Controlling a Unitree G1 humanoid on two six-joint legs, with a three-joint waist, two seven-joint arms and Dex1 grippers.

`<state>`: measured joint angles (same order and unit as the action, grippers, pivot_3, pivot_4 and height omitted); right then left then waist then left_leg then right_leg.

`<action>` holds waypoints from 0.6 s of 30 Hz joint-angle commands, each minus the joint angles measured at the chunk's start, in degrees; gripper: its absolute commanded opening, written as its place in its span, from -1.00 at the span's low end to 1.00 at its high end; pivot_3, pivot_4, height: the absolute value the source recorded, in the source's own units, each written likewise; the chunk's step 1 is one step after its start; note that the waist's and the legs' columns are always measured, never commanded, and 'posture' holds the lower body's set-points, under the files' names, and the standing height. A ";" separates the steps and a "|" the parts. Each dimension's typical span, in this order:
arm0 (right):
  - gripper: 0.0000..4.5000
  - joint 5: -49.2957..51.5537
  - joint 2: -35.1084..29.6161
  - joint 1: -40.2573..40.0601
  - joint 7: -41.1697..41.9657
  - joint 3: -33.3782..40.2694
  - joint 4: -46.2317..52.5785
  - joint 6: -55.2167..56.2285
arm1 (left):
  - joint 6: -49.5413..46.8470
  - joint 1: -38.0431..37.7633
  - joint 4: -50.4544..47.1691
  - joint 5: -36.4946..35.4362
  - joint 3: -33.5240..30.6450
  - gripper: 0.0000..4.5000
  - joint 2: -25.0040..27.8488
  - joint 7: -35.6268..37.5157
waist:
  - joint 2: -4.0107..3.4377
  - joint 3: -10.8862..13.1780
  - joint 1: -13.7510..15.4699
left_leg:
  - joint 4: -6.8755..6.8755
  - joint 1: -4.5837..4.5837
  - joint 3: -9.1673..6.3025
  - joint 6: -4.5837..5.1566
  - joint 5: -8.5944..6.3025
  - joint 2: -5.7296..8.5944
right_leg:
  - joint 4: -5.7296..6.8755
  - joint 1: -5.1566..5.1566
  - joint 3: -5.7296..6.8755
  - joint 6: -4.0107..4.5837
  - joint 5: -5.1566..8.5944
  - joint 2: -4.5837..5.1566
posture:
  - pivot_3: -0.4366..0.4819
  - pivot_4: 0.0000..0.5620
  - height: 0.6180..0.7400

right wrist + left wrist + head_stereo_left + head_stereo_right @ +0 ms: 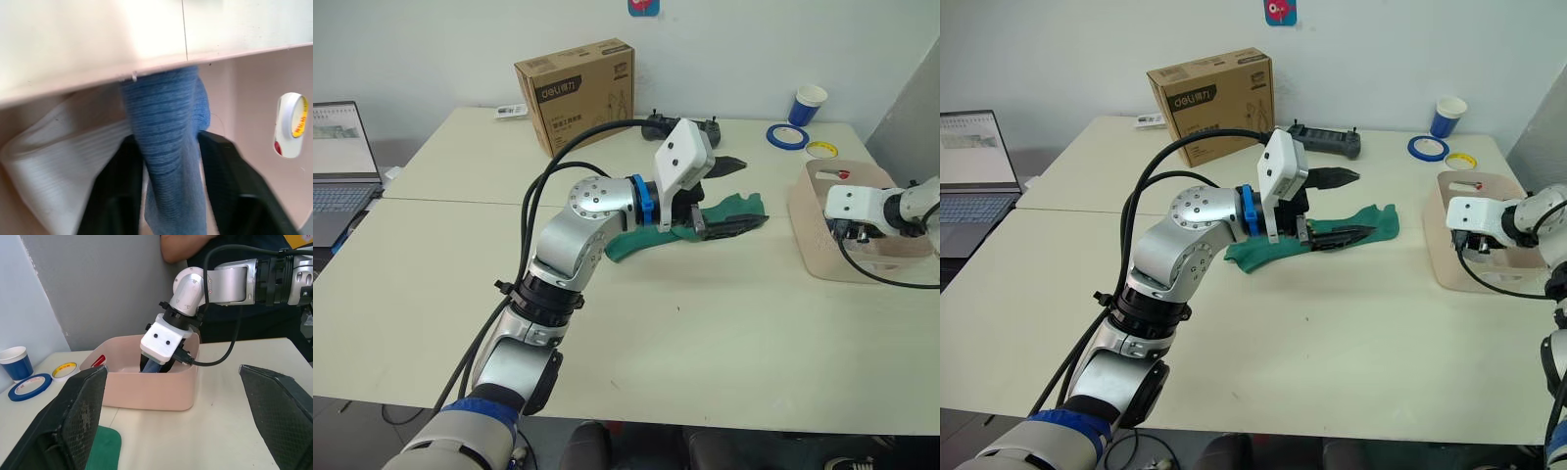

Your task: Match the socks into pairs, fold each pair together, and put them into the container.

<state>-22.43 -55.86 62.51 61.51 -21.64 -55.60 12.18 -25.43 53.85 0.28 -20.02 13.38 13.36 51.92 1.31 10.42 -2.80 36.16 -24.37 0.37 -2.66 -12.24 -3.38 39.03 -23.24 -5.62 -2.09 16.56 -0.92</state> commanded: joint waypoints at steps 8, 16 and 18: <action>0.98 3.05 -3.74 10.07 14.17 4.57 -2.43 -3.70 | 4.35 -0.07 2.44 1.09 -1.52 1.00 1.61 1.81 | -0.11 0.02 0.00 | 0.01 0.02 -0.02 0.00 0.00 0.00 | 0.02 0.02 0.03 0.00 0.00 0.00 | -0.05 -0.47 1.00; 0.56 2.63 -1.22 10.00 0.23 6.97 -7.54 -2.82 | 5.07 0.86 3.45 1.74 -0.89 1.00 0.92 1.22 | -0.12 0.02 0.02 | 0.03 0.04 -0.02 0.01 -0.01 0.02 | 0.05 0.05 0.04 0.01 0.00 0.01 | -0.05 -0.47 1.00; 0.26 2.75 -0.79 8.93 -0.47 6.82 -7.94 -2.43 | 5.18 0.75 3.29 1.95 -0.64 1.00 0.87 1.29 | -0.12 0.02 0.02 | 0.05 0.03 -0.01 0.01 0.00 0.02 | 0.06 0.05 0.02 0.01 -0.01 0.01 | -0.05 -0.47 1.00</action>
<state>-19.63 -56.06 71.20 62.38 -16.06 -63.21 8.98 -21.56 53.59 4.77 -18.33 13.12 14.69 53.21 1.19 10.43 -2.78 36.21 -24.34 0.35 -2.66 -12.25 -3.36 39.09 -23.19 -5.61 -2.08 16.55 -0.90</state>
